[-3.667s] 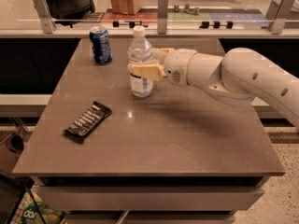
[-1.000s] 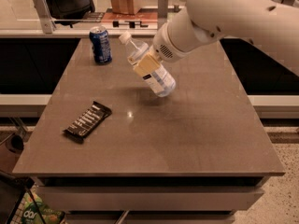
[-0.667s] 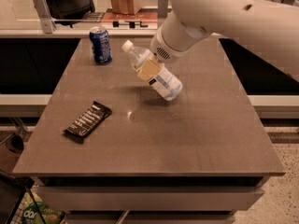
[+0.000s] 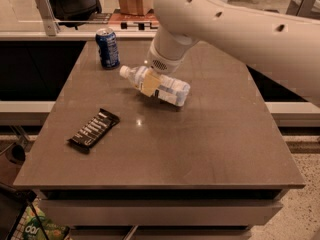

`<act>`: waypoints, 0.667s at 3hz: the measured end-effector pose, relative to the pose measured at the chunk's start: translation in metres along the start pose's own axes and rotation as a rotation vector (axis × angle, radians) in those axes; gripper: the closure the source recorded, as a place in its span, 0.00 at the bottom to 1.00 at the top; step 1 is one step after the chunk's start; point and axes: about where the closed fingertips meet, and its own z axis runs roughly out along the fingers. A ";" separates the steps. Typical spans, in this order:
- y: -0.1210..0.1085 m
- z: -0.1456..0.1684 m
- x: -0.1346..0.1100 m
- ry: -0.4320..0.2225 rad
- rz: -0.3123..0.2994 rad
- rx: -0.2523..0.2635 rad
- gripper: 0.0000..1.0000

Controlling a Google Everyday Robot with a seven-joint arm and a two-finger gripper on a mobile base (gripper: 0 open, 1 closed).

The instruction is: Knock blue plastic bottle over

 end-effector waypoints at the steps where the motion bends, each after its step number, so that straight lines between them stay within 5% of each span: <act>1: 0.015 0.028 -0.026 -0.074 -0.044 -0.066 1.00; 2: 0.017 0.028 -0.028 -0.079 -0.045 -0.070 0.81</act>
Offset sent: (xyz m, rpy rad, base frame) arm 0.0052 0.0300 -0.0162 0.0512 0.0121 0.0713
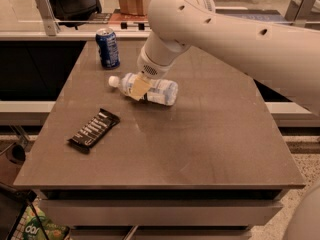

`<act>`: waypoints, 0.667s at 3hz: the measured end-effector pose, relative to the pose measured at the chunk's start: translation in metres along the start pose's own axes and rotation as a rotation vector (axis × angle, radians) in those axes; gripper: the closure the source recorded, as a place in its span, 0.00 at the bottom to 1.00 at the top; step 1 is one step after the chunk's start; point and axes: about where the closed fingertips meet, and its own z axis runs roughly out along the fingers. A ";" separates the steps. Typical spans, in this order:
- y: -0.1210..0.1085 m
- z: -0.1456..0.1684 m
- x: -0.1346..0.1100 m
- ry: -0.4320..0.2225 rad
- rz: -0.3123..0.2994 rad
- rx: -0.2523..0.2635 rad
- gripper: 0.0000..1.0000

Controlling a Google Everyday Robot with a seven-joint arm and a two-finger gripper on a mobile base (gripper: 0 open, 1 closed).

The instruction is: Knock blue plastic bottle over

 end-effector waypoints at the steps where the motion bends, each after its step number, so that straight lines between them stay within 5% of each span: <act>1: 0.001 0.000 -0.001 -0.001 -0.002 -0.001 0.58; 2: 0.002 -0.001 -0.001 -0.001 -0.003 -0.001 0.35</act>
Offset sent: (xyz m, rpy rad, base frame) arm -0.0006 0.0008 0.0003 0.0005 -0.0004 0.0019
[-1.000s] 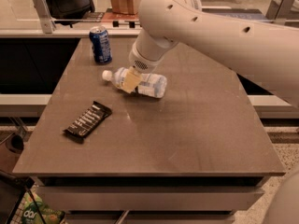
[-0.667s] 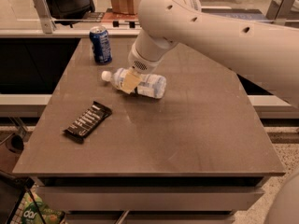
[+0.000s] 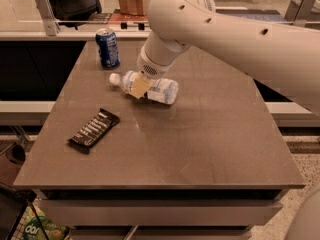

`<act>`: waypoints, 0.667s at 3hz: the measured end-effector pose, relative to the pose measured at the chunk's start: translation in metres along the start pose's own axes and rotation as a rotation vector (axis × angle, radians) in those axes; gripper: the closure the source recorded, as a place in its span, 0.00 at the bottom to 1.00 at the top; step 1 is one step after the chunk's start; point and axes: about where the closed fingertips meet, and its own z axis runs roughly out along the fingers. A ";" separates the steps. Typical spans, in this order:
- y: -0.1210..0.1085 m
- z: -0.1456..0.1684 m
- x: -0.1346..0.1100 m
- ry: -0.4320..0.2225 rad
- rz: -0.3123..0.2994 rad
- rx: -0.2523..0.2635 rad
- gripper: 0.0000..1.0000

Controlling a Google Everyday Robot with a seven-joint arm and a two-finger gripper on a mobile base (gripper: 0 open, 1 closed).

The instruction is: Knock blue plastic bottle over

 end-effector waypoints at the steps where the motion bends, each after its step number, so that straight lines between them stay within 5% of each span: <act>1: 0.001 0.000 0.000 0.000 -0.002 0.000 0.12; 2: 0.001 -0.001 -0.001 0.000 -0.003 0.000 0.00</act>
Offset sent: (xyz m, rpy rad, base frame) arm -0.0006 0.0004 0.0003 -0.0002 -0.0004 0.0011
